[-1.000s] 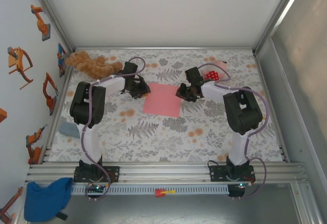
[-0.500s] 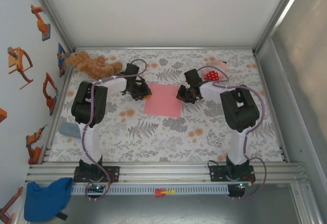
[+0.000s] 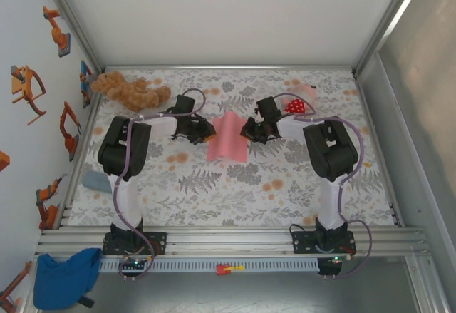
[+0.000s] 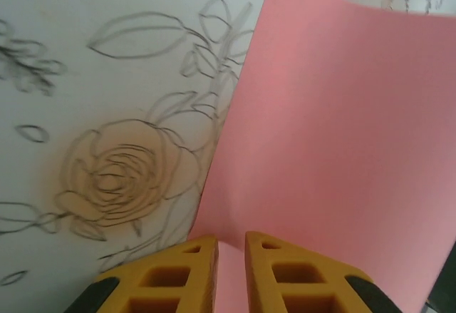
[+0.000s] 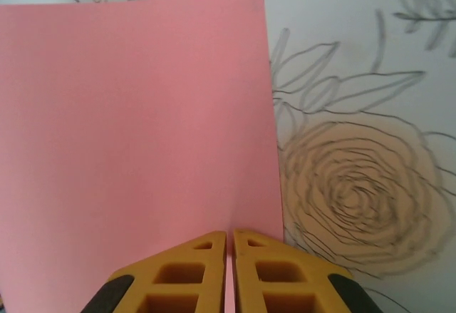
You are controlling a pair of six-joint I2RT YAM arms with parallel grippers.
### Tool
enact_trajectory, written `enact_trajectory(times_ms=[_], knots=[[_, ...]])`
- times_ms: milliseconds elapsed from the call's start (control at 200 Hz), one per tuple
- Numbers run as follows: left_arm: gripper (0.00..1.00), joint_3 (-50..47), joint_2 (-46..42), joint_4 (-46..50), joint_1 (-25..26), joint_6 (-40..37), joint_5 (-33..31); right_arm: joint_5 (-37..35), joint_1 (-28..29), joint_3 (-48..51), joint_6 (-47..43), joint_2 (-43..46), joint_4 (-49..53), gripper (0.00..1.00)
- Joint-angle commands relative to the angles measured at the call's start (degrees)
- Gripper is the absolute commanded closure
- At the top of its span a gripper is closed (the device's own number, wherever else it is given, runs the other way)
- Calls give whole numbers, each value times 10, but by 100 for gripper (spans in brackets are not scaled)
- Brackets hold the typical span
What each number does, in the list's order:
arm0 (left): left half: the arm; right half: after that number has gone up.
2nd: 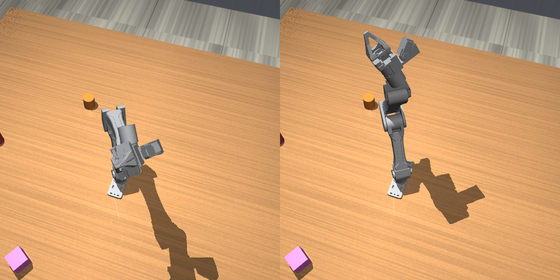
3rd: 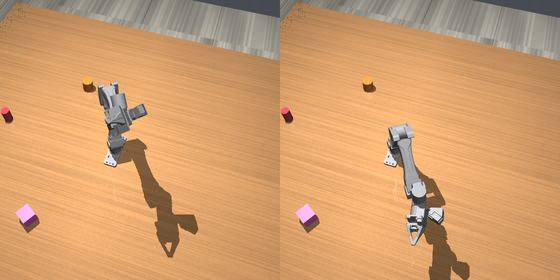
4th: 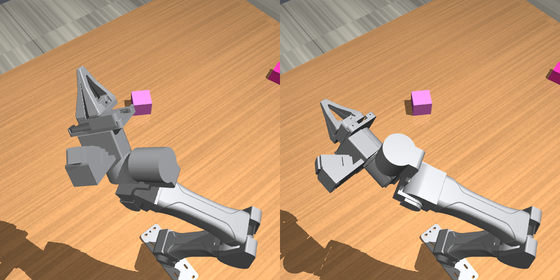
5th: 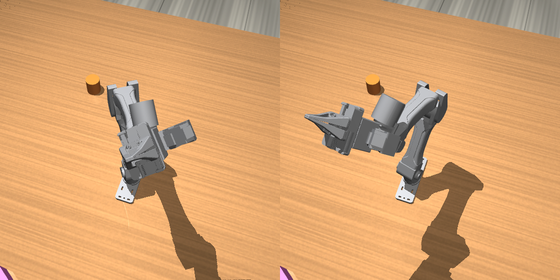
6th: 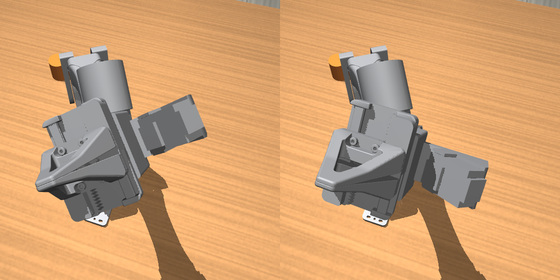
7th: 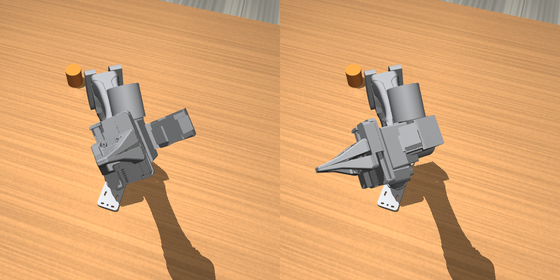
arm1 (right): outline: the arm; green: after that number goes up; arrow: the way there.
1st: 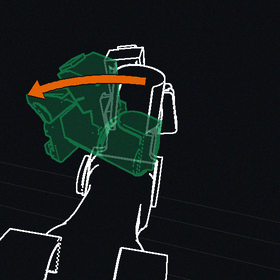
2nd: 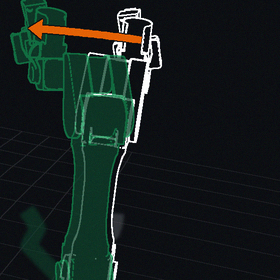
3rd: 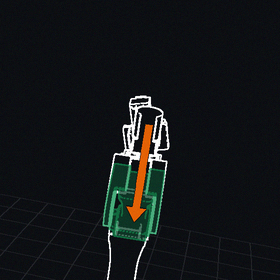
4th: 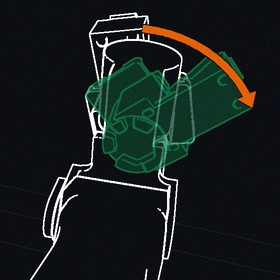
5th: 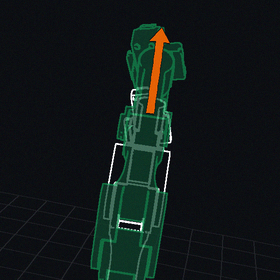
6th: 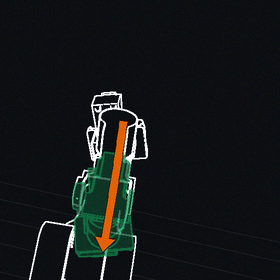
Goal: Fold a paper plane with a square sheet of paper (pick it up from the middle)
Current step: First fold in half a square sheet of paper at the center of the table.
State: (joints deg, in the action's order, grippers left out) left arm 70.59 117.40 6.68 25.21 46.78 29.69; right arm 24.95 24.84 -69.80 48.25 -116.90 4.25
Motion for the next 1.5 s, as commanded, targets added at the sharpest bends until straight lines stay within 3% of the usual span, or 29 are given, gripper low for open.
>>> enact_trajectory(times_ms=[0,486,621,746,1132,1357,1492], knots=[[80,-21,-4,5,13,25,2,23,4,3,16,-20,-11,89],[68,-58,-33,-98,16,78,25,37,10,2,13,-32,-18,89],[58,-76,-46,-157,16,92,34,32,11,3,13,-35,-10,89],[42,-89,-49,-190,16,96,42,29,10,4,13,-37,-6,89],[13,-104,-62,-178,17,61,36,66,14,7,8,-32,-45,88],[10,-87,-60,-108,20,16,13,73,38,-24,1,-54,-34,88],[17,-69,-53,-60,22,-4,-5,81,41,-18,15,-51,-55,88]])
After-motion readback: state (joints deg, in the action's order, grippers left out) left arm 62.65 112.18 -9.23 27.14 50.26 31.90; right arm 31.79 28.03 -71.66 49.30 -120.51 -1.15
